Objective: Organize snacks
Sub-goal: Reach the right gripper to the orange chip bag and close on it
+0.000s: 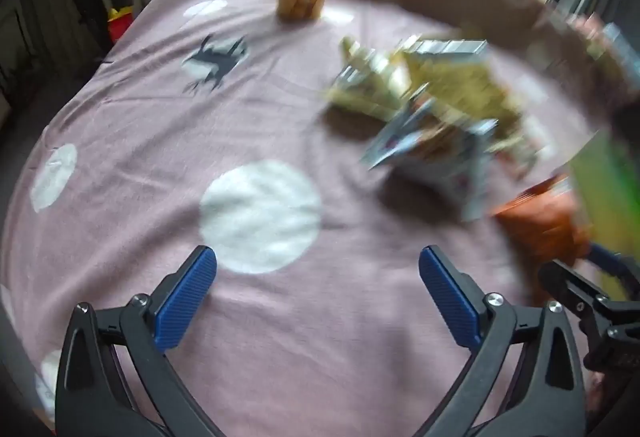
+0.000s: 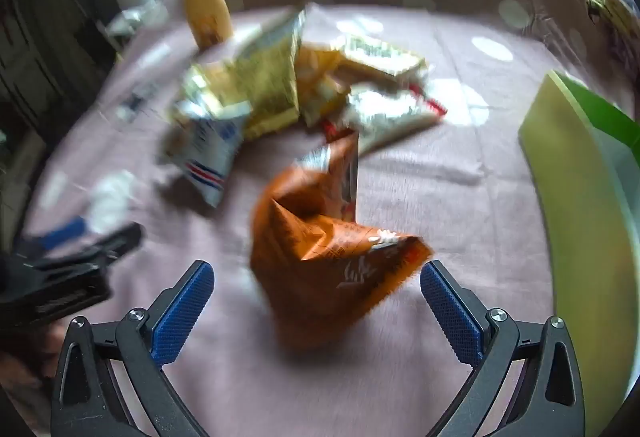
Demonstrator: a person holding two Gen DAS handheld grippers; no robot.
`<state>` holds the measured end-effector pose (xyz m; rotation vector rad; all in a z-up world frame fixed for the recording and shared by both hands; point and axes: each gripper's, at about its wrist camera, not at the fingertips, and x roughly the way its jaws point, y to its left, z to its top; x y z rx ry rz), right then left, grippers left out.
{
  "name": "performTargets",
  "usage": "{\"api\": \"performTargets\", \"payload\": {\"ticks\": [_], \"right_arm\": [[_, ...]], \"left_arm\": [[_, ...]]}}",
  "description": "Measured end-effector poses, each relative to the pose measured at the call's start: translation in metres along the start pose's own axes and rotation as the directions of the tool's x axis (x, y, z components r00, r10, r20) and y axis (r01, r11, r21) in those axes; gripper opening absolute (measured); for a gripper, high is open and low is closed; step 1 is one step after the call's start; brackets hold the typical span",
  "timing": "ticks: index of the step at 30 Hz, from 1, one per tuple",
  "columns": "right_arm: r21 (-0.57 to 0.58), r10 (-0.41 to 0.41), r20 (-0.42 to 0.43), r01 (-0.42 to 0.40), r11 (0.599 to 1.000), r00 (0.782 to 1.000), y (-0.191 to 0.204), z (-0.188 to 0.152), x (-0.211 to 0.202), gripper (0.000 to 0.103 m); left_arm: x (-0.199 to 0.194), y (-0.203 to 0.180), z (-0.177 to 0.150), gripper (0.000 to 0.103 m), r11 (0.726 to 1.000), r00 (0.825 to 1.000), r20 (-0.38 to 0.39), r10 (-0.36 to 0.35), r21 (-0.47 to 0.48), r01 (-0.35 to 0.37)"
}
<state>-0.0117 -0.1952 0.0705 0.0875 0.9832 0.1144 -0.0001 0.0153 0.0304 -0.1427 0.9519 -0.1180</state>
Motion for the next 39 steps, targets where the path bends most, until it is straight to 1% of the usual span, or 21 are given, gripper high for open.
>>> {"api": "performTargets", "payload": {"ticks": [2, 4, 6, 7, 9, 10, 11, 13, 15, 18, 19, 20, 23, 25, 29, 30, 31, 32, 34, 36, 39], "right_arm": [[0.050, -0.051, 0.040, 0.049, 0.998, 0.998, -0.007, 0.011, -0.020, 0.103], [0.132, -0.028, 0.088, 0.016, 0.991, 0.996, -0.018, 0.020, -0.037, 0.103], [0.190, -0.020, 0.132, -0.005, 0.982, 0.991, -0.027, 0.025, -0.050, 0.103], [0.204, -0.038, 0.147, 0.007, 0.979, 0.988, -0.030, 0.025, -0.054, 0.103], [0.218, -0.096, 0.128, 0.067, 0.974, 0.987, -0.038, 0.030, -0.050, 0.103], [0.222, -0.103, 0.130, 0.072, 0.972, 0.986, -0.047, 0.027, -0.048, 0.103], [0.239, -0.071, 0.097, 0.046, 0.970, 0.993, -0.045, 0.032, -0.048, 0.103], [0.231, -0.028, 0.136, -0.004, 0.973, 0.990, -0.048, 0.025, -0.048, 0.103], [0.233, 0.005, 0.129, -0.035, 0.972, 0.992, -0.051, 0.023, -0.046, 0.102], [0.250, 0.038, 0.083, -0.058, 0.967, 0.996, -0.054, 0.021, -0.035, 0.091], [0.258, 0.050, 0.062, -0.065, 0.964, 0.997, -0.056, 0.021, -0.032, 0.086], [0.260, 0.062, 0.054, -0.074, 0.963, 0.997, -0.057, 0.019, -0.029, 0.078], [0.275, 0.099, 0.040, -0.106, 0.956, 0.994, -0.060, 0.018, -0.026, 0.065], [0.291, 0.145, 0.048, -0.153, 0.944, 0.988, -0.063, 0.017, -0.027, 0.064], [0.300, 0.203, 0.074, -0.216, 0.929, 0.976, -0.063, 0.017, -0.028, 0.063], [0.303, 0.211, 0.074, -0.224, 0.926, 0.975, -0.063, 0.016, -0.027, 0.063], [0.306, 0.218, 0.067, -0.228, 0.924, 0.974, -0.062, 0.016, -0.025, 0.059], [0.313, 0.226, 0.056, -0.232, 0.921, 0.973, -0.061, 0.016, -0.022, 0.053], [0.328, 0.231, 0.021, -0.225, 0.917, 0.973, -0.060, 0.016, -0.018, 0.048], [0.325, 0.222, 0.003, -0.211, 0.922, 0.975, -0.059, 0.016, -0.013, 0.048], [0.340, 0.254, -0.021, -0.232, 0.911, 0.967, -0.058, 0.018, -0.002, 0.048]], "left_arm": [[-0.016, -0.003, 0.004, 0.102, 0.998, 0.998, 0.048, -0.051, -0.018, 0.052], [-0.026, -0.010, 0.005, 0.102, 0.995, 0.993, 0.074, -0.092, -0.025, 0.094], [-0.029, -0.019, 0.005, 0.101, 0.989, 0.987, 0.072, -0.143, -0.023, 0.145], [-0.030, -0.024, 0.005, 0.101, 0.985, 0.983, 0.066, -0.171, -0.021, 0.173], [-0.032, -0.036, 0.004, 0.101, 0.975, 0.974, 0.055, -0.221, -0.013, 0.222], [-0.032, -0.042, 0.004, 0.101, 0.968, 0.967, 0.051, -0.249, -0.005, 0.250], [-0.033, -0.048, 0.003, 0.101, 0.961, 0.960, 0.046, -0.276, -0.001, 0.276], [-0.032, -0.058, 0.001, 0.101, 0.951, 0.950, 0.028, -0.309, -0.001, 0.310], [-0.027, -0.068, -0.001, 0.100, 0.942, 0.942, -0.002, -0.336, -0.003, 0.336], [-0.019, -0.078, -0.005, 0.096, 0.930, 0.930, -0.039, -0.366, -0.033, 0.365], [-0.017, -0.081, -0.007, 0.094, 0.924, 0.923, -0.050, -0.381, -0.047, 0.378], [-0.016, -0.084, -0.008, 0.093, 0.917, 0.916, -0.058, -0.397, -0.057, 0.394], [-0.016, -0.090, -0.011, 0.090, 0.897, 0.895, -0.066, -0.441, -0.075, 0.436], [-0.016, -0.094, -0.012, 0.087, 0.894, 0.892, -0.067, -0.446, -0.073, 0.442], [-0.014, -0.104, -0.016, 0.073, 0.899, 0.895, -0.087, -0.438, -0.051, 0.435], [-0.012, -0.105, -0.017, 0.071, 0.901, 0.897, -0.090, -0.433, -0.051, 0.430], [-0.010, -0.107, -0.018, 0.067, 0.903, 0.898, -0.092, -0.429, -0.051, 0.427], [-0.009, -0.107, -0.019, 0.064, 0.902, 0.897, -0.093, -0.431, -0.054, 0.428], [-0.006, -0.108, -0.020, 0.059, 0.897, 0.892, -0.092, -0.442, -0.063, 0.437], [-0.003, -0.109, -0.019, 0.055, 0.897, 0.893, -0.087, -0.442, -0.067, 0.438], [0.003, -0.110, -0.017, 0.048, 0.900, 0.896, -0.085, -0.436, -0.069, 0.431]]}}
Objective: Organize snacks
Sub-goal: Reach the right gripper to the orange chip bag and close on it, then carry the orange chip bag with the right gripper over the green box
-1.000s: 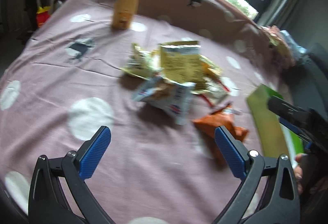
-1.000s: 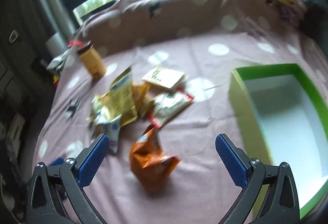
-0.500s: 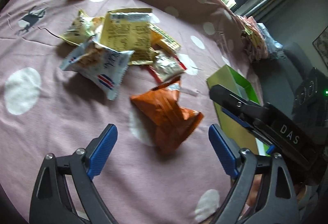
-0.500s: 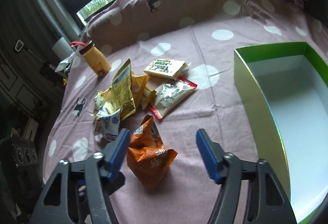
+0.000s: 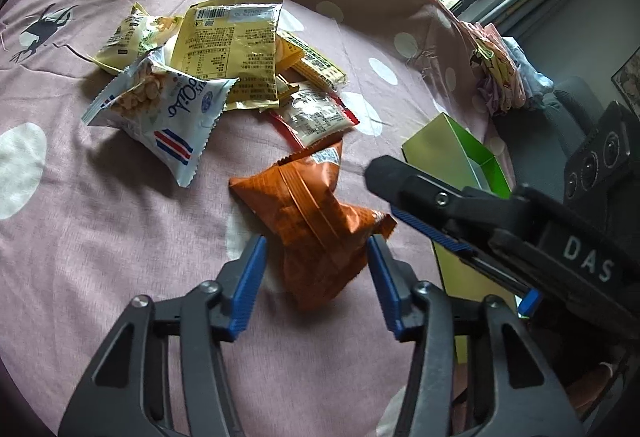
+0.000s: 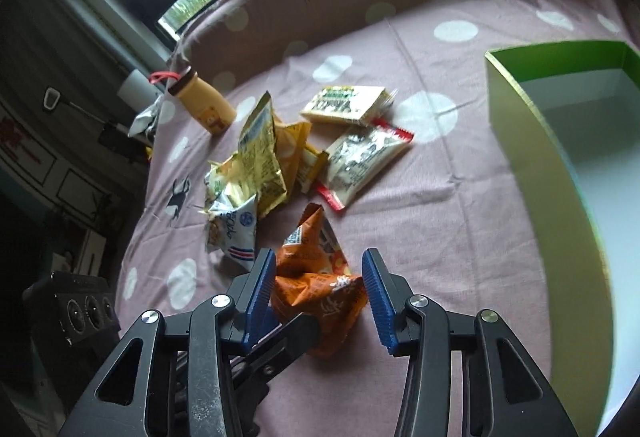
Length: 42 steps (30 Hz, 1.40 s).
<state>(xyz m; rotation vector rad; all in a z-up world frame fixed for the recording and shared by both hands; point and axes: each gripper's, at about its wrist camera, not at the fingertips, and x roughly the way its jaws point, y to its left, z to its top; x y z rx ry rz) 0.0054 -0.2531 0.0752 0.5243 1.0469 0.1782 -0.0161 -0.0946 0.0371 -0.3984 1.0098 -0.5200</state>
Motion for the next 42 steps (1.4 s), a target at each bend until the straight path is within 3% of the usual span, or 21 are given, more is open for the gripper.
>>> {"api": "performTargets", "payload": {"ticks": [6, 9, 12, 18, 22, 26, 30, 35, 42], "right_arm": [[-0.087, -0.036, -0.040, 0.033, 0.996, 0.999, 0.013, 0.001, 0.023, 0.048], [-0.118, -0.073, -0.047, 0.067, 0.991, 0.996, 0.014, -0.001, 0.035, 0.048], [-0.104, -0.049, -0.052, 0.043, 0.994, 0.997, 0.008, -0.002, 0.037, 0.048], [-0.107, 0.014, 0.069, -0.007, 0.994, 0.998, 0.011, -0.004, 0.012, 0.045], [-0.118, 0.029, 0.181, -0.007, 0.993, 0.983, 0.016, -0.006, -0.025, 0.045], [-0.109, 0.056, 0.266, -0.028, 0.994, 0.962, 0.012, -0.005, -0.057, 0.045], [-0.083, 0.043, 0.330, -0.017, 0.996, 0.943, 0.004, -0.004, -0.082, 0.045], [-0.023, 0.010, 0.446, 0.001, 1.000, 0.895, -0.015, -0.006, -0.121, 0.045], [0.111, -0.099, 0.523, 0.048, 0.993, 0.847, -0.051, -0.010, -0.150, 0.045]], "left_arm": [[0.011, 0.002, 0.003, 0.039, 0.999, 0.998, -0.023, -0.053, -0.012, 0.053], [0.013, -0.004, 0.003, 0.034, 0.998, 0.999, -0.030, -0.041, 0.042, 0.042], [0.014, -0.007, 0.003, 0.031, 0.997, 0.999, -0.029, -0.020, 0.069, 0.022], [-0.004, -0.027, 0.004, 0.031, 0.988, 0.998, 0.060, -0.014, 0.157, 0.005], [-0.019, -0.048, 0.002, 0.031, 0.970, 0.991, 0.126, -0.052, 0.242, 0.020], [-0.029, -0.075, 0.001, 0.031, 0.942, 0.982, 0.170, -0.077, 0.334, 0.016], [-0.031, -0.097, 0.003, 0.031, 0.920, 0.980, 0.159, -0.123, 0.389, 0.052], [-0.032, -0.137, 0.003, 0.031, 0.852, 0.974, 0.134, -0.183, 0.516, 0.089], [-0.010, -0.178, -0.003, 0.032, 0.767, 0.965, 0.024, -0.261, 0.612, 0.193]]}}
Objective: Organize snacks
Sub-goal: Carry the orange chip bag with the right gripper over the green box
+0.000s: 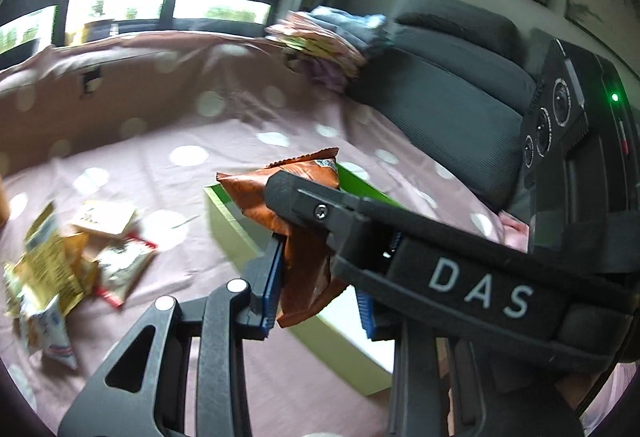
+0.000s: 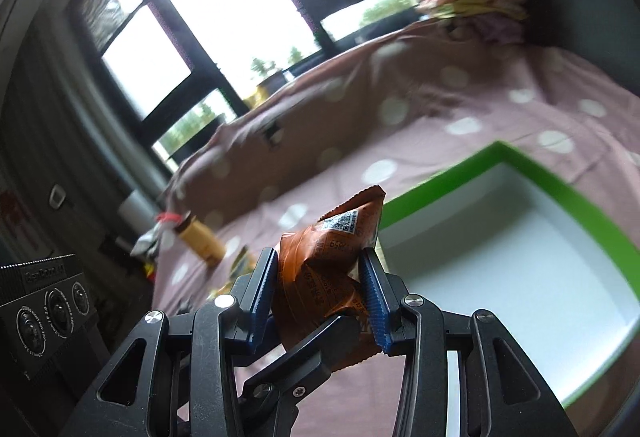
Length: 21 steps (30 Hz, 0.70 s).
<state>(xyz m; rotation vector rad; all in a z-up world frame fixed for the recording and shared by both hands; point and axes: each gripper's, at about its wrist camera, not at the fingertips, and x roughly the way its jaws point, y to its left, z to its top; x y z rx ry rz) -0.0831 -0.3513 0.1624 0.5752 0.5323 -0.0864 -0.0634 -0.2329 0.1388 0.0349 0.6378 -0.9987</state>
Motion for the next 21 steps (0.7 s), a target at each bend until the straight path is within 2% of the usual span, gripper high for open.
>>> {"api": "performTargets", "payload": {"ticks": [8, 15, 21], "right_arm": [[0.092, -0.092, 0.027, 0.089, 0.992, 0.995, -0.043, 0.006, -0.012, 0.045], [0.163, -0.158, 0.015, 0.153, 0.975, 0.987, -0.078, 0.005, -0.019, 0.045], [0.210, -0.191, -0.013, 0.189, 0.959, 0.982, -0.096, 0.003, -0.017, 0.045]], "left_arm": [[0.042, -0.024, 0.009, 0.032, 0.994, 0.992, -0.083, -0.095, 0.041, 0.098], [0.075, -0.041, 0.009, 0.031, 0.987, 0.976, -0.165, -0.142, 0.056, 0.153], [0.096, -0.047, 0.005, 0.031, 0.982, 0.967, -0.195, -0.163, 0.059, 0.178]]}}
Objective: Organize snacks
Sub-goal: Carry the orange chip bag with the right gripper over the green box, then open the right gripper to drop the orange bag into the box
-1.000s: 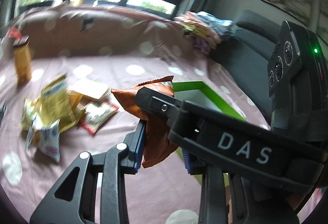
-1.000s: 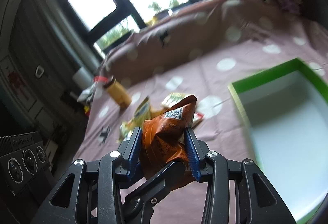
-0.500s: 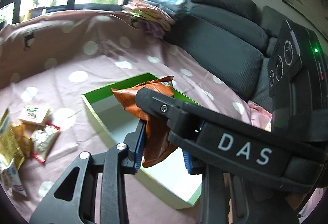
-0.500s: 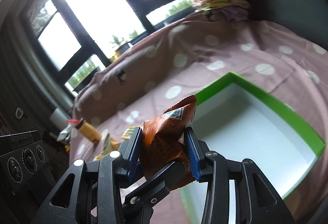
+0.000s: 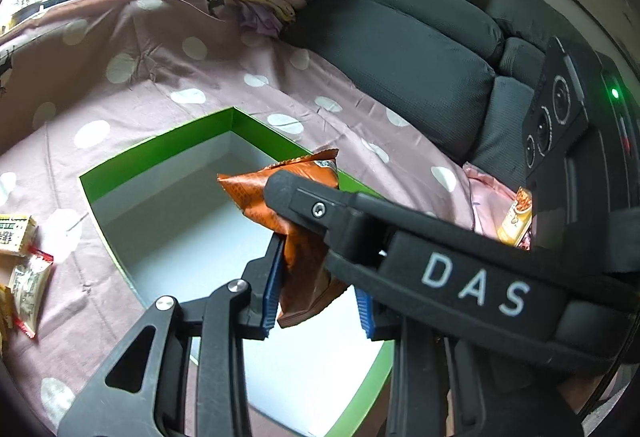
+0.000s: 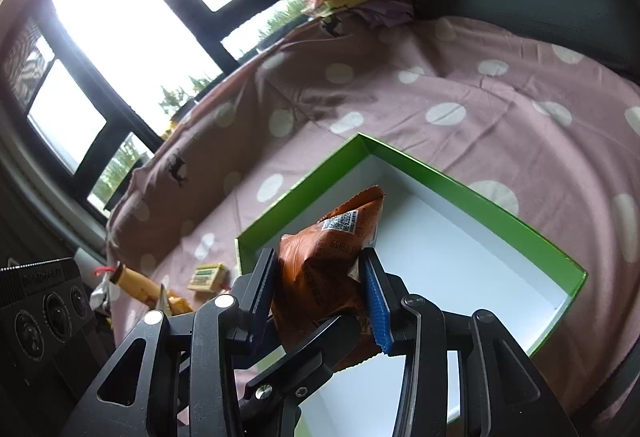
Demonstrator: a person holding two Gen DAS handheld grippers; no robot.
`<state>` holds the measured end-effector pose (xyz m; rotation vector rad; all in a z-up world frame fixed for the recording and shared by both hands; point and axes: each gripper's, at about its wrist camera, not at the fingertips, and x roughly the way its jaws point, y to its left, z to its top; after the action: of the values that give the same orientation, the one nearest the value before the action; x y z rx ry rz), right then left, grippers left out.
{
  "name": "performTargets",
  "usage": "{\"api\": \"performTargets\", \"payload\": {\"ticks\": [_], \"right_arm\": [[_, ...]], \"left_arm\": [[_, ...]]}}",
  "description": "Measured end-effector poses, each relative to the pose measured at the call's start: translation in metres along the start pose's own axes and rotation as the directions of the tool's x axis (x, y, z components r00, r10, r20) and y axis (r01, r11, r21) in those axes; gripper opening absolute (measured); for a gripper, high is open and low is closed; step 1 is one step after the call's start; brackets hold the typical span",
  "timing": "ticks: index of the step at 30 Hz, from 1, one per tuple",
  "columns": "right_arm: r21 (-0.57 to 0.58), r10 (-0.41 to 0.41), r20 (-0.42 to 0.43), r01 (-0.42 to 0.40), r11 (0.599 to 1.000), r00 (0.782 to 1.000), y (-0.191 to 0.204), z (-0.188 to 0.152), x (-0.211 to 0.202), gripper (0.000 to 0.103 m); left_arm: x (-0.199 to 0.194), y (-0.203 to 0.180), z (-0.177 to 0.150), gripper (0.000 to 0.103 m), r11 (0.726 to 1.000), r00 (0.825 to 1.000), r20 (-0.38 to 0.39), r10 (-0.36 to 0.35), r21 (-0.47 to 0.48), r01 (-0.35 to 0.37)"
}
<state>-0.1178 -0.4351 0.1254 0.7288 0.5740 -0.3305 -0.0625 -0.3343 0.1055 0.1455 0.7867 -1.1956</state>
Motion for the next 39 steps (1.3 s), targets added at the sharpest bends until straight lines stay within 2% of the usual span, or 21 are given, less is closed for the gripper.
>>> {"api": "performTargets", "payload": {"ticks": [6, 15, 24, 30, 33, 36, 38, 39], "right_arm": [[0.051, -0.019, -0.043, 0.021, 0.998, 0.999, -0.014, -0.001, 0.009, 0.045], [0.100, -0.017, -0.115, 0.029, 0.995, 0.993, -0.023, -0.005, 0.023, 0.045], [0.097, -0.034, -0.128, 0.047, 0.994, 0.991, -0.022, -0.006, 0.026, 0.045], [0.104, -0.049, -0.130, 0.063, 0.993, 0.990, -0.022, -0.005, 0.025, 0.045], [0.108, -0.057, -0.120, 0.070, 0.992, 0.991, -0.021, -0.005, 0.021, 0.044], [0.103, -0.051, -0.099, 0.062, 0.993, 0.994, -0.016, -0.004, 0.016, 0.044], [0.091, -0.038, -0.089, 0.046, 0.995, 0.995, -0.011, -0.004, 0.014, 0.045], [0.077, -0.029, -0.080, 0.036, 0.996, 0.996, -0.006, -0.003, 0.013, 0.045]], "left_arm": [[0.015, 0.003, -0.003, 0.031, 0.999, 0.998, -0.057, -0.011, -0.046, 0.008], [0.029, 0.013, -0.011, 0.030, 0.994, 0.987, -0.157, 0.016, -0.102, -0.032], [0.026, 0.017, -0.017, 0.029, 0.993, 0.984, -0.176, 0.020, -0.113, -0.041], [0.018, 0.020, -0.020, 0.031, 0.988, 0.978, -0.186, 0.096, -0.105, -0.117], [0.010, 0.025, -0.022, 0.030, 0.984, 0.981, -0.165, 0.100, -0.130, -0.123], [-0.001, 0.026, -0.023, 0.042, 0.986, 0.988, -0.136, 0.072, -0.142, -0.092], [-0.013, 0.024, -0.022, 0.061, 0.985, 0.992, -0.107, 0.066, -0.152, -0.082], [-0.019, 0.024, -0.022, 0.064, 0.985, 0.993, -0.092, 0.069, -0.151, -0.082]]}}
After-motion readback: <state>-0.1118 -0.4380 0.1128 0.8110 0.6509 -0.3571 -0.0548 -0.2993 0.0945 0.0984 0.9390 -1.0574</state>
